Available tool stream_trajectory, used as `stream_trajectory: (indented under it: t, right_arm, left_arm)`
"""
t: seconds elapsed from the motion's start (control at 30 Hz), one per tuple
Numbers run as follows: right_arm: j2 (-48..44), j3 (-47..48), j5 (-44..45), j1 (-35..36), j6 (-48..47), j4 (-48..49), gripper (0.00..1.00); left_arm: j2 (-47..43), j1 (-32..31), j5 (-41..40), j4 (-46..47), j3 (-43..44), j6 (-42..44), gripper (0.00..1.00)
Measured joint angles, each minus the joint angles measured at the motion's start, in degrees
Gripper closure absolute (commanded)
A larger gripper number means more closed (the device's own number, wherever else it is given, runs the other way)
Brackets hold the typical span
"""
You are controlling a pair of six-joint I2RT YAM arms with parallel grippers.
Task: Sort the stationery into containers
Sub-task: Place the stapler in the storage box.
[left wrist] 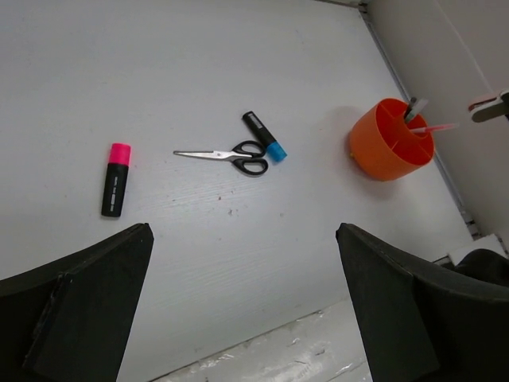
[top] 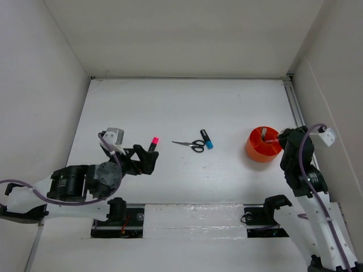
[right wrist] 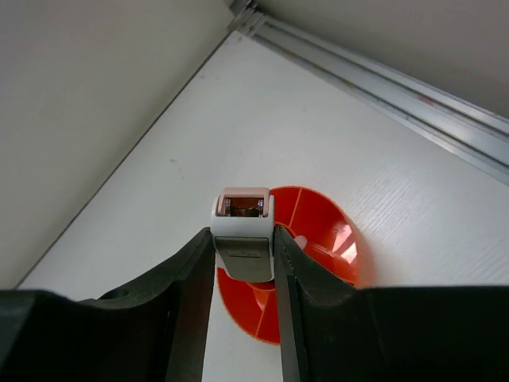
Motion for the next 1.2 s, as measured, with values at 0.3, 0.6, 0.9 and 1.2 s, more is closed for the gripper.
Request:
stream_trajectory:
  t: [0.3,0.6,0.9,1.2]
  right_arm:
    - [-1.9,-0.4,4.0,-6.1,4.7,-5.0,1.00]
    - [-1.4,-8.6,-0.6,-6.3,10.0,-3.7,1.00]
    - [-4.9,-9.6,0.0,-6.4,11.3,-4.0,1.00]
    - [4.6,-5.4,3.0,-6.5,6.6,-1.3,1.00]
  left_arm:
    - [19.7,0.0,0.7,-1.7,0.0,-1.4,0.00]
    - [13.5,0.0,1.9,-1.7,-0.1,-1.5,0.00]
    - [7.1,0.0,2.6,0.1,-0.7,-0.8,0.00]
    - [10.7,0.0,3.1,0.1,-0.9,-0.6,0.00]
